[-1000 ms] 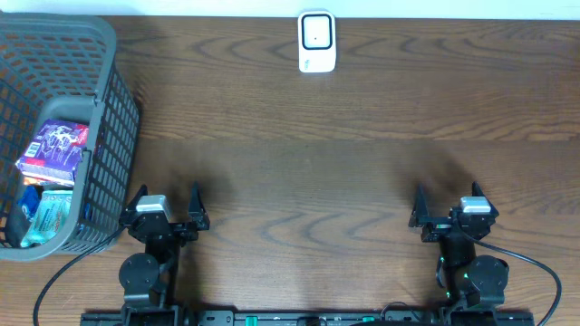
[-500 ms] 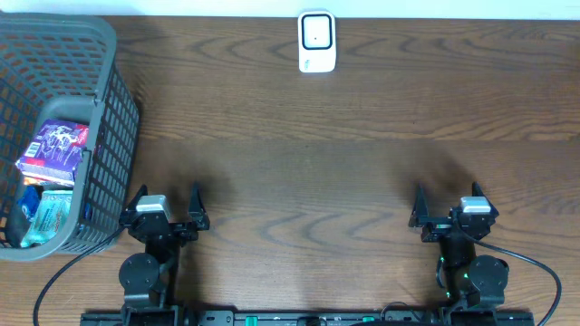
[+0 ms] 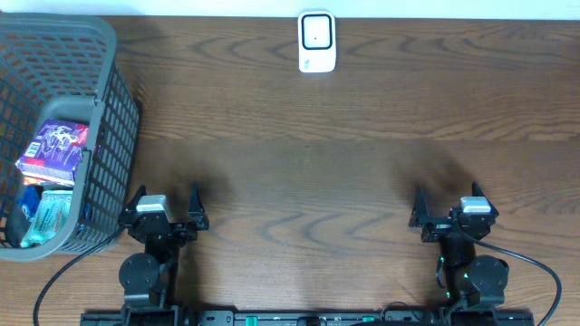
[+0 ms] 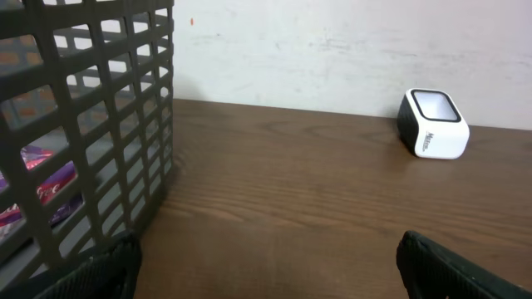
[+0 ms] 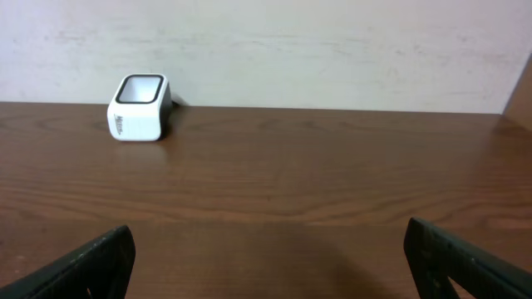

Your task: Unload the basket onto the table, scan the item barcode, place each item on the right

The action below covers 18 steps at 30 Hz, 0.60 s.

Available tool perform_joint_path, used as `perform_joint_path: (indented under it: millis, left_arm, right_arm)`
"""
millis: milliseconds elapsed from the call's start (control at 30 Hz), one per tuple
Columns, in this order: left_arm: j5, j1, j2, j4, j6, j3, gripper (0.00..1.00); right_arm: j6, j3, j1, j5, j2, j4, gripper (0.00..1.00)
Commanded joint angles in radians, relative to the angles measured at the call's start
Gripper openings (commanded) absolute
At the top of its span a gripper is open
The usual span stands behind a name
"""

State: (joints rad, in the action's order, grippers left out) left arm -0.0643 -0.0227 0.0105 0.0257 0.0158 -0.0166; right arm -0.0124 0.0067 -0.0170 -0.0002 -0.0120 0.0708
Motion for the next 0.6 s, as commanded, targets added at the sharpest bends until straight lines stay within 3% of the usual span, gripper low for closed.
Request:
perform_joint_path:
  millis: [0,133,200,367,567]
  left_arm:
    - [-0.015,-0.004,-0.005,0.011,-0.009,0.013,0.98]
    - [-0.367,-0.004,-0.005,-0.048,0.226,0.013,0.98]
    - [-0.457,-0.004,-0.005,-0.049,0.276,0.012,0.98]
    - [-0.46,-0.004,-0.005,-0.077,0.344,0.012,0.98]
    - [-0.504,-0.005,-0.005,-0.484,0.425,-0.013,0.98]
  right_arm:
    - [-0.011,-0.001,-0.003,0.009,0.001,0.004,0.99]
    - [-0.011,-0.002,-0.003,0.009,0.001,0.004,0.99]
    - [-0.011,-0.001,-0.003,0.009,0.001,0.004,0.99]
    - [-0.011,-0.001,-0.003,0.009,0.001,0.004,0.99]
    - [-0.011,-0.002,-0.003,0.009,0.001,0.004,0.99]
